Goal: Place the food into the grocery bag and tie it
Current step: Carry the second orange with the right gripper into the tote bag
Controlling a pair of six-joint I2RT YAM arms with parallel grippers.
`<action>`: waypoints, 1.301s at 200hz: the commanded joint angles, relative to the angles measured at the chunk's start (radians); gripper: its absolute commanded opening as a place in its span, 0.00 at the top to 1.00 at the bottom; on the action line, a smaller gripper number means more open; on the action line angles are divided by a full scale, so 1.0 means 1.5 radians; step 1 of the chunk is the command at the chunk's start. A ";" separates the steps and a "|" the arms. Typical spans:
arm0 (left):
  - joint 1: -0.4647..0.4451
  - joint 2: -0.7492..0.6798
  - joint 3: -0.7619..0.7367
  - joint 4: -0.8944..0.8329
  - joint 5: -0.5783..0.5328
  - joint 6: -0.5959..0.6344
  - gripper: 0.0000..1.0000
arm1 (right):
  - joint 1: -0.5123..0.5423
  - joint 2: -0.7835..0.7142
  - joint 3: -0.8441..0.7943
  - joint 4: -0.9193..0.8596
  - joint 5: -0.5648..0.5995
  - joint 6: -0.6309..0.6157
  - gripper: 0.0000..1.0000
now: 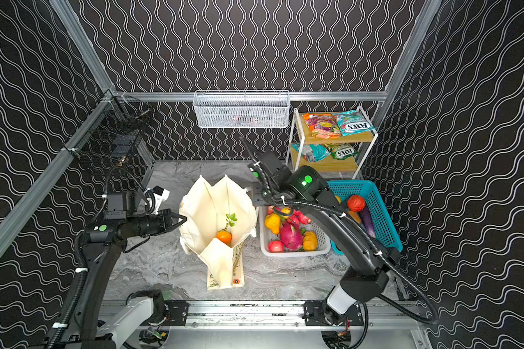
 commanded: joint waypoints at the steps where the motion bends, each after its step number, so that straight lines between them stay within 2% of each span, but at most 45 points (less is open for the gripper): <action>1: 0.001 0.001 0.010 0.004 0.011 0.009 1.00 | 0.060 0.059 0.103 -0.042 0.013 0.014 0.52; 19: 0.001 0.001 0.012 0.005 0.012 0.007 1.00 | 0.099 0.097 0.121 -0.002 -0.021 0.005 0.52; 46: 0.001 -0.001 0.014 0.008 0.012 0.002 1.00 | 0.124 0.144 0.084 0.048 -0.071 0.002 0.52; 82: 0.001 0.001 0.012 0.009 0.012 0.002 1.00 | 0.127 0.174 0.005 0.120 -0.119 0.004 0.52; 127: 0.001 -0.003 0.016 0.001 0.011 0.007 1.00 | 0.125 0.243 -0.039 0.147 -0.152 -0.010 0.51; 162: 0.001 -0.007 0.016 0.000 0.010 0.007 1.00 | 0.115 0.265 -0.080 0.150 -0.155 -0.015 0.50; 214: 0.001 -0.007 0.013 0.004 0.011 0.011 1.00 | 0.103 0.240 -0.198 0.195 -0.137 -0.017 0.50; 260: 0.001 -0.006 0.007 0.011 0.013 0.009 1.00 | 0.104 0.240 -0.258 0.240 -0.133 -0.042 0.45</action>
